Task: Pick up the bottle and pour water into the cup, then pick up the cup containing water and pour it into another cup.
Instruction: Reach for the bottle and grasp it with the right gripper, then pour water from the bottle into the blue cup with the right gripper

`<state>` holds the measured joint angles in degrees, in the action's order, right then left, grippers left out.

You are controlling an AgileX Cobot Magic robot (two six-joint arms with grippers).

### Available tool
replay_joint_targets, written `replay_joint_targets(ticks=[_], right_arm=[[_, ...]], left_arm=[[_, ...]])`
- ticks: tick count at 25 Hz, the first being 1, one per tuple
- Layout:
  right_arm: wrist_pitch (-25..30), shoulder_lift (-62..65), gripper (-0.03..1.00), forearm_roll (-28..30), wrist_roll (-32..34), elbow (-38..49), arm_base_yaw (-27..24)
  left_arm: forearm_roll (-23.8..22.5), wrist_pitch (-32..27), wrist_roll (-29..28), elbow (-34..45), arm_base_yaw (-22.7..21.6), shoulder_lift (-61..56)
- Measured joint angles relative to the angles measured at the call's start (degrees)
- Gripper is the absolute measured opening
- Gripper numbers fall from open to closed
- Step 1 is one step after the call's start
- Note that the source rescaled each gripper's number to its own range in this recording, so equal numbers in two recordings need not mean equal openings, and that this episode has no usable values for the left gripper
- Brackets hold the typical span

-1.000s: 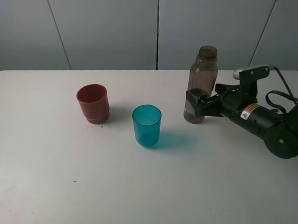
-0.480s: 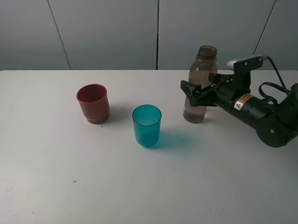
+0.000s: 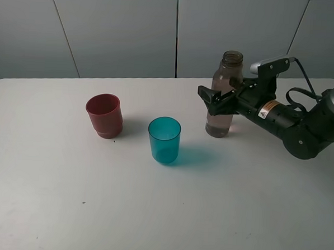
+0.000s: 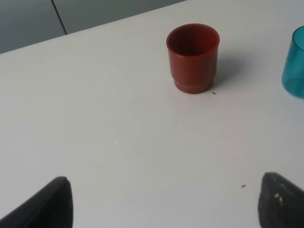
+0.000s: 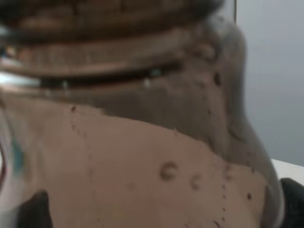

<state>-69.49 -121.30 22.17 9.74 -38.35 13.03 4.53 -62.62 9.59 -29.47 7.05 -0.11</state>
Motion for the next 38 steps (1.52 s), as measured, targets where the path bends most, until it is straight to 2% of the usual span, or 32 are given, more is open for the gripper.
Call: replay_joint_targets(ticks=[6,7,8,9,10,11,12,28,31,38], right_arm=[[0.0,0.0,1.0,1.2,1.2,0.0,0.0],[0.0,0.0,0.97,1.3,1.4,0.0,0.0],[0.0,0.0,0.84,1.3,1.5,0.0,0.0],[0.0,0.0,0.6,1.3,1.5,0.0,0.0],[0.0,0.0,0.27,1.3,1.5,0.0,0.0],[0.2,0.0,0.05,1.3,1.5,0.0,0.0],[0.2,0.0,0.0,1.2,1.7,0.0,0.0],[1.5,0.8,0.0,1.3,1.6,0.0,0.0],[7.5,4.9,0.0,1.3,-0.3,0.0,0.0],[30.6,17.0,0.0,3.0,-13.8,0.1,0.0]], left_arm=[[0.0,0.0,0.0,0.0,0.0,0.0],[0.0,0.0,0.0,0.0,0.0,0.0],[0.0,0.0,0.0,0.0,0.0,0.0],[0.0,0.0,0.0,0.0,0.0,0.0],[0.0,0.0,0.0,0.0,0.0,0.0],[0.0,0.0,0.0,0.0,0.0,0.0],[0.0,0.0,0.0,0.0,0.0,0.0],[0.0,0.0,-0.1,0.0,0.0,0.0],[0.0,0.0,-0.1,0.0,0.0,0.0],[0.0,0.0,-0.1,0.0,0.0,0.0]])
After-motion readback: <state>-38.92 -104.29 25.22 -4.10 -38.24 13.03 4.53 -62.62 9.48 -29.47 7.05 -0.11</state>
